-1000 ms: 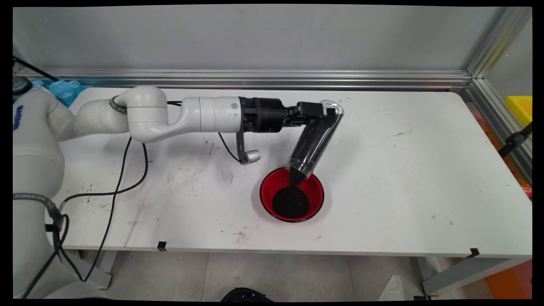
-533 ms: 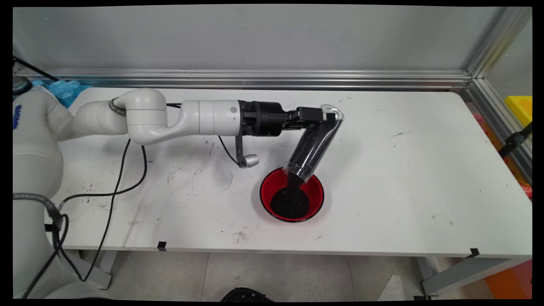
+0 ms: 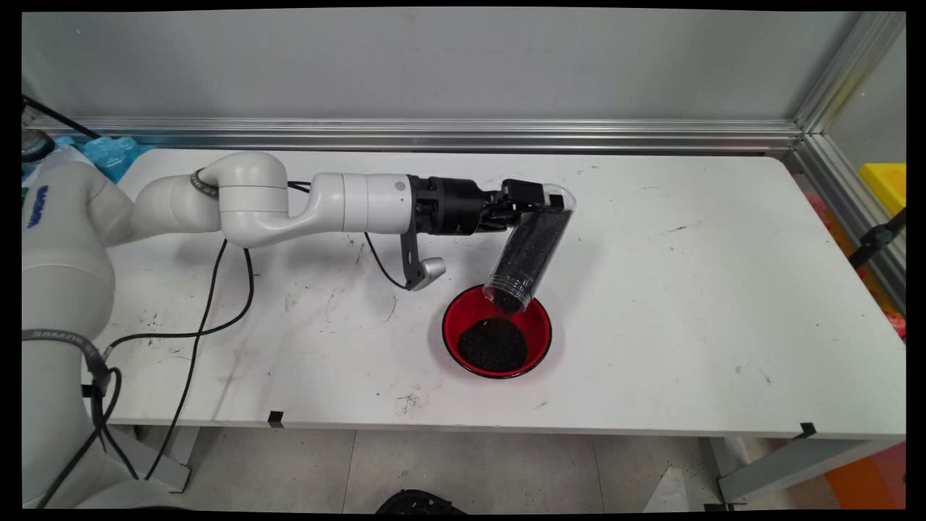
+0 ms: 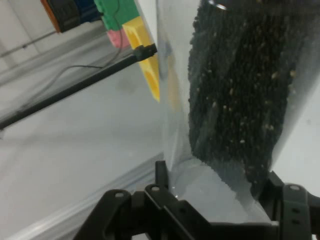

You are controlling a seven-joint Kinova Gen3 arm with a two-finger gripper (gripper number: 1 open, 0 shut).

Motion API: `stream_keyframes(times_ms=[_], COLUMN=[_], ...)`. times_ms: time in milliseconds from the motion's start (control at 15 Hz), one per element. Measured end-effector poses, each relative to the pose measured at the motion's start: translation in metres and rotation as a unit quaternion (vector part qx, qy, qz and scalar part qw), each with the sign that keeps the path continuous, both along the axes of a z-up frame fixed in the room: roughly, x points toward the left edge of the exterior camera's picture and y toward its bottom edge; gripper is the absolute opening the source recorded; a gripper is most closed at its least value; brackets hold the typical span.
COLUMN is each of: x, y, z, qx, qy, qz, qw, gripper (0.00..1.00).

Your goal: Pour the black seasoning powder in the red bowl

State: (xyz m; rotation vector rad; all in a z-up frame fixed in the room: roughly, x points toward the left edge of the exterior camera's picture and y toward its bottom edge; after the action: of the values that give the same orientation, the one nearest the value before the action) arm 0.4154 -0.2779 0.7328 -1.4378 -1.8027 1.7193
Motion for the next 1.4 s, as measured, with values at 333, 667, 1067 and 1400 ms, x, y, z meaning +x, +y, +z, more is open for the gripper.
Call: stream_keyframes(times_ms=[333,667,1067,1400], x=[0.000,-0.003,-0.002,0.000], y=[-0.001,-0.005,-0.007,-0.012], z=[-0.006,-0.006,-0.001,0.007], qx=[0.064,0.124,0.190,0.254], qy=[0.021,0.047,0.072,0.096], qz=[0.021,0.041,0.059,0.078], qw=[0.9975,0.9904,0.9775,0.9594], gripper=[0.00,0.00,0.00,0.00])
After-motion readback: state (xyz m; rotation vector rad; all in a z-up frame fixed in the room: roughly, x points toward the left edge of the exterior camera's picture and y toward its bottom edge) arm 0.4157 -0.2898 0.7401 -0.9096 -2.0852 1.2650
